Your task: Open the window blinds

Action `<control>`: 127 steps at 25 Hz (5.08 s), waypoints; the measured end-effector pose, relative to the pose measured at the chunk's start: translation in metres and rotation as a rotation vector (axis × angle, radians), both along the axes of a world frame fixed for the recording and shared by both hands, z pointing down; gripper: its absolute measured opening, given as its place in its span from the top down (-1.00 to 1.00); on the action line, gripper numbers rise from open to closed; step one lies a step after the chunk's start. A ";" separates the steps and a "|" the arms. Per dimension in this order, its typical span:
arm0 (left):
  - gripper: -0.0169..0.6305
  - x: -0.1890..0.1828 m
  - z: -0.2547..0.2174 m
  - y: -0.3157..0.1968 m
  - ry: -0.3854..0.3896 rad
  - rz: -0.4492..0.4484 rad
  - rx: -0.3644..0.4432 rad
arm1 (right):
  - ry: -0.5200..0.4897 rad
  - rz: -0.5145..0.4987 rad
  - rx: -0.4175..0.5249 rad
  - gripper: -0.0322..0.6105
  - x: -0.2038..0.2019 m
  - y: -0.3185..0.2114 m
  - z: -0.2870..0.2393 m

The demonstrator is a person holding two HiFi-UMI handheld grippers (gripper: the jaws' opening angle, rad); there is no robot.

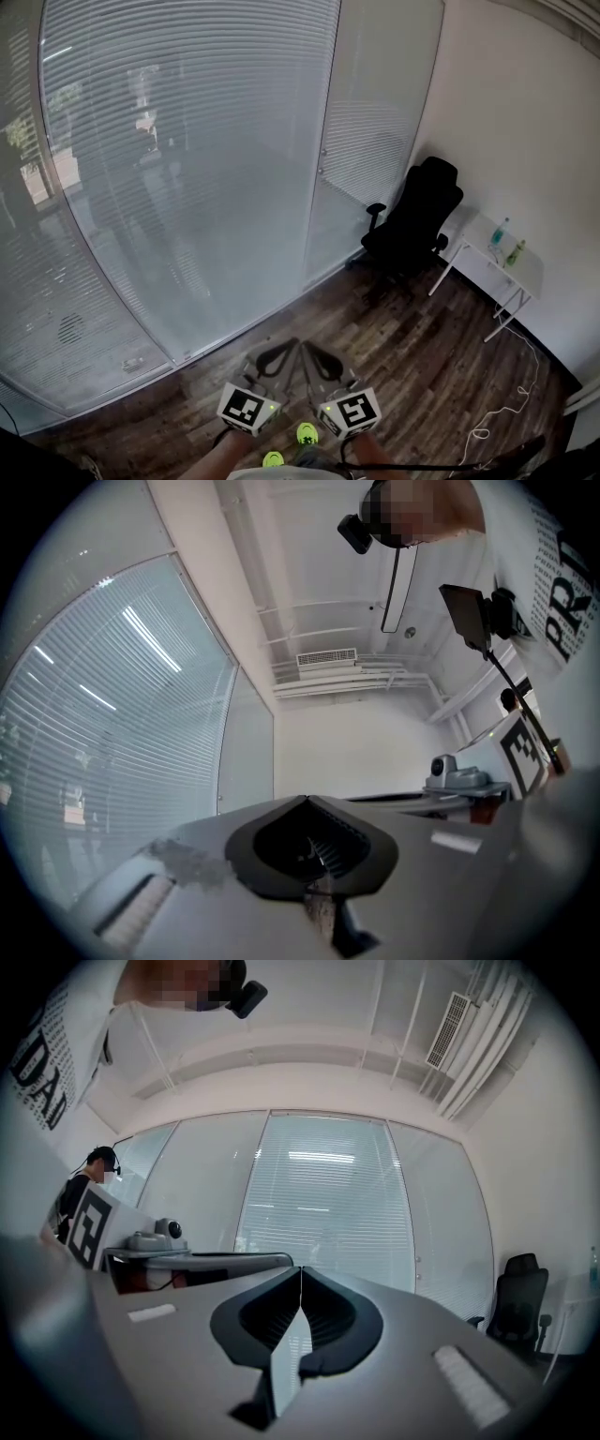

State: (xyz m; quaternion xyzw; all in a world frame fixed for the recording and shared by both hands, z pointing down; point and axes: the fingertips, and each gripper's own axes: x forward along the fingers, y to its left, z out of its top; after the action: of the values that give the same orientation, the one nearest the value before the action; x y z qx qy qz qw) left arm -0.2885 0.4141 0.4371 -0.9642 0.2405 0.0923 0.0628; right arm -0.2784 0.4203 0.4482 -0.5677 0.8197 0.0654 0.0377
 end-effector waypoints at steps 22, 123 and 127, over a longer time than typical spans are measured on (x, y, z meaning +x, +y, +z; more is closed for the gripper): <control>0.97 0.172 -0.021 -0.154 -0.024 -0.106 0.015 | 0.005 -0.120 -0.019 0.86 0.173 -0.156 -0.023; 0.97 0.405 -0.014 -0.815 -0.048 -0.270 -0.021 | 0.090 -0.161 0.050 0.71 0.411 -0.819 -0.035; 0.97 0.407 -0.016 -0.824 -0.048 -0.261 -0.014 | 0.119 -0.122 0.044 0.67 0.415 -0.829 -0.036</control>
State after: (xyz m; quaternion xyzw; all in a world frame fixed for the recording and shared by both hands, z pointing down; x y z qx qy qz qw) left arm 0.1182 -0.4104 0.4208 -0.9270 0.3632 0.0583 0.0734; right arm 0.1366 -0.4085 0.4124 -0.5107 0.8520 0.1147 0.0052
